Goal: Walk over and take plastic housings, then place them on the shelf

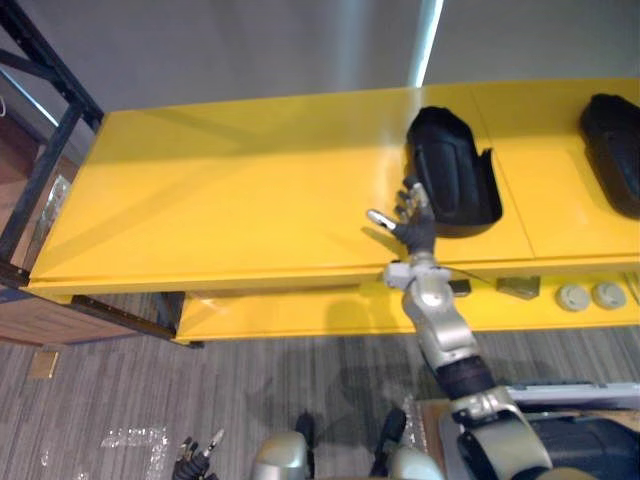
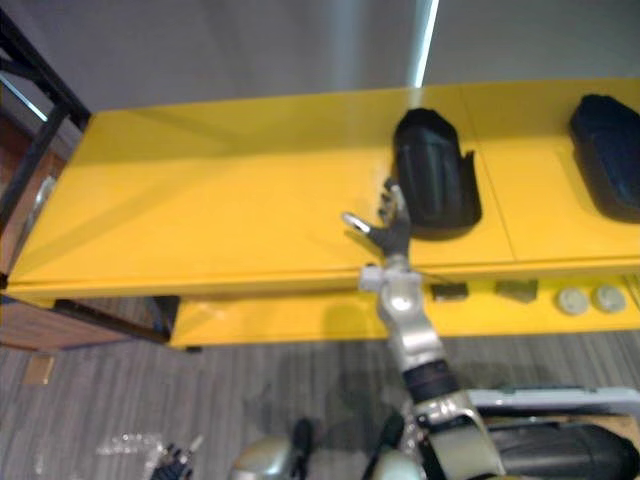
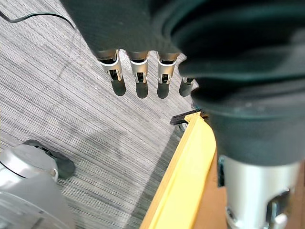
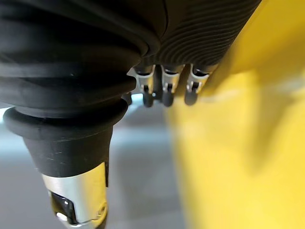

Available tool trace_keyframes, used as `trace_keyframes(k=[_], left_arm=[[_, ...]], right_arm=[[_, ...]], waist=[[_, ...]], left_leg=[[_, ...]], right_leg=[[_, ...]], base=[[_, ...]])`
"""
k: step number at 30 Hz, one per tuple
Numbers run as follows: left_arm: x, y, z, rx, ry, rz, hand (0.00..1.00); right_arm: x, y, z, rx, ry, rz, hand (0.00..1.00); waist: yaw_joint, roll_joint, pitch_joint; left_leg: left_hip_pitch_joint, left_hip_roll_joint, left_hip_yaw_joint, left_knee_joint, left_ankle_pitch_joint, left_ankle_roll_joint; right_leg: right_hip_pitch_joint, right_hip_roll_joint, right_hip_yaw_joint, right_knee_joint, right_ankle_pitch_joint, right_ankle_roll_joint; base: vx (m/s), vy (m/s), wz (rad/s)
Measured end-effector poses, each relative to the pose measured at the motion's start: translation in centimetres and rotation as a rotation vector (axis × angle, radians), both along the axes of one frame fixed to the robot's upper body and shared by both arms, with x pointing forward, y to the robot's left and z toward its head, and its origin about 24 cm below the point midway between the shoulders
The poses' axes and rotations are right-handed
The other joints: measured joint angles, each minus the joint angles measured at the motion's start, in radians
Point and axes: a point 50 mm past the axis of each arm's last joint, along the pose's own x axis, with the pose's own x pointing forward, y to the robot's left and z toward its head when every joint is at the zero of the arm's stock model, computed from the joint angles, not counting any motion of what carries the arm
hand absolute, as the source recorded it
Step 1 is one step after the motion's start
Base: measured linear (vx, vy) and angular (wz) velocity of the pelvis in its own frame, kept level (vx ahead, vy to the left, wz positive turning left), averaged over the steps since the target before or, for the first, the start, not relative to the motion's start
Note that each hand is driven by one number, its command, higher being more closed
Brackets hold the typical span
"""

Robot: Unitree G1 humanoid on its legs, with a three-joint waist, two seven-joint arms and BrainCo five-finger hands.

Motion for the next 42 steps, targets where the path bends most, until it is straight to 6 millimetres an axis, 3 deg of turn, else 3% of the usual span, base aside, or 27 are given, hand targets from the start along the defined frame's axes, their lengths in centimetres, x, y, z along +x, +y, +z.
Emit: trace_keyframes(k=[1, 2, 5, 8, 15, 18, 25, 30, 39, 40, 42], left_arm=[[-0.2, 0.1, -0.1, 0.001, 0.01, 0.008, 0.0], [-0.6, 0.2, -0.2, 0.004, 0.023, 0.018, 0.0], [-1.2, 0.6, -0.2, 0.019, 0.034, 0.036, 0.0], [-1.7, 0.7, -0.2, 0.027, 0.04, 0.04, 0.0], [-1.9, 0.3, -0.2, 0.032, 0.038, 0.016, 0.0], [-1.5, 0.0, -0.1, 0.036, 0.024, -0.014, 0.0], [-1.3, -0.2, -0.1, 0.043, 0.03, -0.045, 0.0], [-1.2, -0.6, -0.2, 0.03, 0.041, -0.069, 0.0], [-1.2, -0.9, -0.4, 0.012, 0.064, -0.08, 0.0], [-1.3, -0.9, -0.5, 0.006, 0.077, -0.079, 0.0], [-1.3, -0.9, -0.5, 0.003, 0.081, -0.079, 0.0]], right_arm=[[-0.9, -0.5, 0.6, 0.008, -0.045, 0.018, 0.0], [-2.0, -1.4, 1.1, 0.018, -0.08, 0.053, 1.0], [-4.3, -4.0, 0.1, 0.022, -0.066, 0.045, 1.0], [-5.6, -5.6, -1.4, 0.021, -0.016, 0.015, 1.0], [-10.0, -8.7, -6.9, 0.007, 0.209, -0.112, 1.0], [-10.7, -9.0, -8.5, 0.029, 0.267, -0.133, 1.0], [-10.7, -8.8, -9.1, 0.038, 0.257, -0.125, 1.0], [-9.5, -8.5, -9.3, 0.025, 0.257, -0.096, 1.0], [-7.5, -8.8, -9.9, -0.067, 0.32, -0.098, 1.0], [-6.3, -8.6, -10.0, -0.109, 0.327, -0.098, 1.0], [-5.8, -8.6, -10.0, -0.113, 0.33, -0.095, 1.0]], waist=[[-0.003, -0.009, -0.005], [-0.004, -0.022, -0.012], [-0.023, -0.06, -0.034], [-0.044, -0.077, -0.044], [-0.111, -0.066, -0.046], [-0.113, -0.059, -0.05], [-0.112, -0.048, -0.056], [-0.11, -0.046, -0.057], [-0.103, -0.02, -0.073], [-0.095, -0.019, -0.072], [-0.094, -0.019, -0.072]], left_leg=[[0.001, 0.001, 0.005, 0.0, -0.001, 0.001], [0.002, 0.003, 0.014, 0.001, -0.004, 0.0], [0.001, 0.006, 0.021, 0.002, -0.009, 0.002], [0.0, 0.007, 0.04, 0.003, -0.015, 0.003], [-0.018, 0.011, 0.077, 0.005, -0.032, 0.002], [-0.009, 0.017, 0.095, 0.003, -0.037, -0.003], [0.001, 0.016, 0.103, 0.004, -0.044, -0.003], [-0.001, 0.015, 0.099, 0.009, -0.044, -0.003], [-0.002, 0.012, 0.067, 0.01, -0.043, -0.002], [-0.002, 0.008, 0.063, 0.006, -0.041, 0.0], [-0.002, 0.005, 0.059, 0.005, -0.041, 0.001]], right_leg=[[-0.002, 0.001, 0.005, 0.0, 0.0, 0.0], [-0.005, 0.004, 0.014, 0.0, 0.0, 0.0], [-0.009, 0.007, 0.021, 0.0, 0.0, 0.0], [-0.022, 0.009, 0.045, 0.0, 0.001, -0.001], [-0.06, 0.015, 0.08, 0.0, 0.0, 0.0], [-0.058, 0.023, 0.099, 0.0, 0.001, 0.001], [-0.056, 0.022, 0.103, 0.001, 0.0, 0.003], [-0.053, 0.021, 0.101, 0.0, 0.0, 0.003], [-0.038, 0.015, 0.07, 0.0, -0.005, 0.007], [-0.038, 0.012, 0.066, 0.0, -0.005, 0.007], [-0.036, 0.01, 0.062, 0.0, -0.005, 0.008]], base=[[0.01, 0.018, -0.14], [0.0, 0.017, -0.17], [0.0, 0.022, -0.1], [-0.03, 0.028, -0.21], [0.0, 0.028, -0.16], [0.05, 0.022, -0.15], [0.03, 0.019, -0.04], [-0.03, 0.006, 0.01], [-0.01, 0.011, 0.1], [0.0, 0.041, 0.07], [0.01, 0.036, 0.08]])
